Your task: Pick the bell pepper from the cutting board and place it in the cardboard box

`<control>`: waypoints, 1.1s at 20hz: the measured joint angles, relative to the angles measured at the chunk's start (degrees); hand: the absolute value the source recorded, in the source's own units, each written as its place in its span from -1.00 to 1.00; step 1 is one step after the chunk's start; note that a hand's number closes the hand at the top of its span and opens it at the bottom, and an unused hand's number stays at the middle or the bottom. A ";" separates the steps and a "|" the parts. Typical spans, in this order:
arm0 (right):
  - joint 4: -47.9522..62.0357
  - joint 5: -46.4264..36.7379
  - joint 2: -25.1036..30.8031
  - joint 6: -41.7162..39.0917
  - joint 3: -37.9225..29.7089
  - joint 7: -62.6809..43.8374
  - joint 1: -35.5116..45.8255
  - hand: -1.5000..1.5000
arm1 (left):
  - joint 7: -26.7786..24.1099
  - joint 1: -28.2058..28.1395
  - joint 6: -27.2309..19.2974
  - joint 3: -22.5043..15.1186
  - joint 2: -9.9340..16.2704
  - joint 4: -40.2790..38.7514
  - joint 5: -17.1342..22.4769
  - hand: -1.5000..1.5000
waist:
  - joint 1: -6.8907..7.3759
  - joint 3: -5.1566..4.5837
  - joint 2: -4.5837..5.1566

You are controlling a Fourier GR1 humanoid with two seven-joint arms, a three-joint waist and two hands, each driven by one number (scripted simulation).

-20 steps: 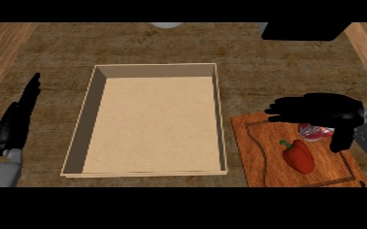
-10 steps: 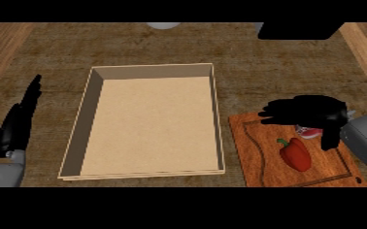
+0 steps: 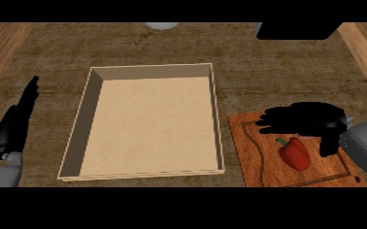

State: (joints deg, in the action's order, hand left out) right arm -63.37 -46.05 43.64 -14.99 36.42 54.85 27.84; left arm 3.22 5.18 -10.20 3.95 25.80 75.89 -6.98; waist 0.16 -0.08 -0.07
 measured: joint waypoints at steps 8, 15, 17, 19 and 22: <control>-9.83 0.81 4.28 -1.45 0.75 -1.71 -3.94 -1.00 | 1.17 -0.86 -0.13 0.26 -1.13 1.77 -1.28 0.00 | -0.22 0.03 -0.08; -10.66 -4.79 2.20 -1.97 0.73 -5.72 -7.37 -1.00 | -0.14 -0.01 1.19 1.79 -1.58 -0.19 -1.91 0.00 | -0.16 0.06 0.03; -8.41 -6.65 0.18 -1.80 0.48 -5.87 -7.12 1.00 | 0.45 0.00 1.46 1.82 -1.91 0.55 -2.33 0.00 | -0.01 0.05 0.04; -7.75 -7.73 -1.30 -0.61 -0.71 -5.50 -7.82 1.00 | 0.71 0.44 1.89 2.09 -2.05 0.45 -2.75 0.00 | -0.02 -0.02 -0.03; -5.05 -7.71 -4.28 3.46 -2.77 -3.38 -7.36 1.00 | -0.53 0.36 2.54 2.99 -1.86 -0.30 -2.51 0.00 | 0.12 -0.19 -0.15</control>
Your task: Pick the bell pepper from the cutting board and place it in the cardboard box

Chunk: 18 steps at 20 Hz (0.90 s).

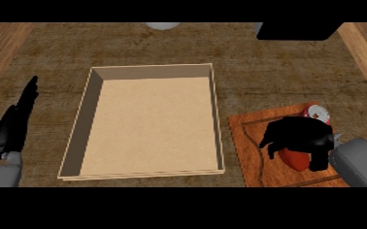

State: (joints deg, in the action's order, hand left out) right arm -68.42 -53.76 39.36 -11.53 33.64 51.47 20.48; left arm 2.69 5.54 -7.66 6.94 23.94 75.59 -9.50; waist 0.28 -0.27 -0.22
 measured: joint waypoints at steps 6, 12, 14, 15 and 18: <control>-0.74 -0.70 -4.79 2.73 -4.81 -6.43 -2.46 1.00 | 2.01 -0.29 -0.45 0.43 -0.56 1.36 -0.78 0.00 | -1.31 -0.36 -0.51; 0.10 3.95 -8.81 4.33 -16.88 -27.91 -10.46 1.00 | 2.93 -3.40 -2.10 3.32 0.40 0.36 -0.47 0.00 | -9.70 -1.31 -3.19; -0.48 5.08 -10.81 6.47 -20.30 -34.61 -13.14 1.00 | 3.04 -4.40 -2.58 4.20 0.72 0.15 -0.39 0.00 | -11.48 -1.30 -3.73; -1.08 5.30 -11.80 7.86 -21.71 -37.75 -14.51 1.00 | 3.13 -4.92 -2.80 4.60 0.83 0.06 -0.33 0.00 | -12.15 -1.28 -3.93; -4.22 4.51 -14.40 12.09 -24.61 -46.69 -17.89 1.00 | 3.13 -6.31 -3.25 5.42 1.26 0.00 -0.40 0.00 | -13.22 -1.19 -4.25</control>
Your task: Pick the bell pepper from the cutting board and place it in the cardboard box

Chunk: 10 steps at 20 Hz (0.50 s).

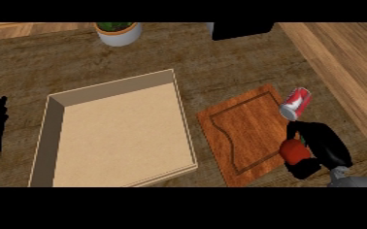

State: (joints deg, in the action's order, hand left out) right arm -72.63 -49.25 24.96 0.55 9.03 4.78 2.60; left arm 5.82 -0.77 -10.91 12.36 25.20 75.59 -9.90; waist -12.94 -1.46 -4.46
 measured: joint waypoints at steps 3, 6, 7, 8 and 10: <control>-4.63 -2.10 -3.08 4.58 -1.28 -7.91 -2.34 1.00 | -0.13 -0.82 -0.11 0.59 0.22 0.22 0.23 0.00 | -0.09 0.21 0.01; -11.19 -5.50 -6.22 9.26 -0.95 -14.15 -3.30 1.00 | -0.47 -1.37 0.21 0.85 0.48 0.49 0.48 0.00 | 0.63 0.34 0.07; -13.63 -6.91 -7.14 10.36 -0.47 -16.04 -3.42 1.00 | -0.55 -1.48 0.27 0.81 0.48 0.67 0.49 0.00 | 1.01 0.36 0.12; -16.08 -8.46 -8.23 11.34 0.26 -17.99 -3.68 1.00 | -0.79 -1.57 0.46 0.83 0.54 0.69 0.60 0.00 | 1.46 0.37 0.28; -20.79 -11.90 -10.61 12.58 2.32 -21.86 -3.97 1.00 | -1.15 -1.69 0.71 0.57 0.40 0.97 0.65 0.00 | 2.52 0.41 0.58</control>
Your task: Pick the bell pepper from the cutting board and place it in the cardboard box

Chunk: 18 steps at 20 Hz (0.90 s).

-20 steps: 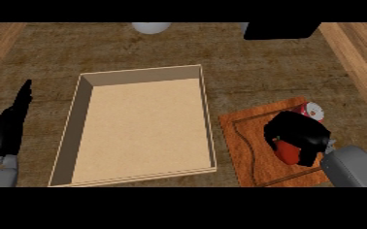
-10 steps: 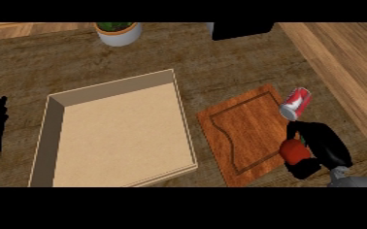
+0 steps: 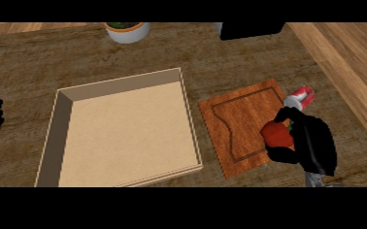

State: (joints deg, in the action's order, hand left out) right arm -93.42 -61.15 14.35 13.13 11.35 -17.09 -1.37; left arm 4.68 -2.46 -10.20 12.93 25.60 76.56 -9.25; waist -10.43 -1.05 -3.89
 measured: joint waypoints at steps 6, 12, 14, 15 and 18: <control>-12.48 -12.65 -8.94 -1.95 10.05 -13.63 -0.50 1.00 | -0.64 1.23 1.26 -1.69 -0.49 1.45 0.01 0.00 | 3.80 0.27 1.36; -19.60 -21.54 -13.07 -6.27 23.32 -34.12 5.68 1.00 | -1.37 3.78 2.73 -3.67 -1.23 1.59 -0.05 0.00 | 8.05 0.56 2.71; -19.70 -23.01 -13.49 -8.11 26.53 -40.68 10.36 1.00 | -0.86 5.18 2.83 -4.56 -1.70 1.48 -0.46 0.00 | 9.19 0.65 3.09; -19.21 -23.34 -13.59 -8.71 27.79 -43.14 12.79 1.00 | -0.55 5.83 2.75 -5.06 -2.01 1.58 -0.77 0.00 | 9.74 0.69 3.25; -16.95 -21.86 -13.66 -9.59 28.77 -47.61 20.27 1.00 | -0.89 7.39 2.83 -5.81 -2.47 0.77 -1.25 0.00 | 11.13 0.76 3.71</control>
State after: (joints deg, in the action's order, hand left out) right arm -110.37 -83.01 0.69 3.54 40.12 -64.70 18.90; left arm 3.79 4.93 -7.37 7.13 23.13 77.33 -10.50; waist 0.70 -0.29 -0.18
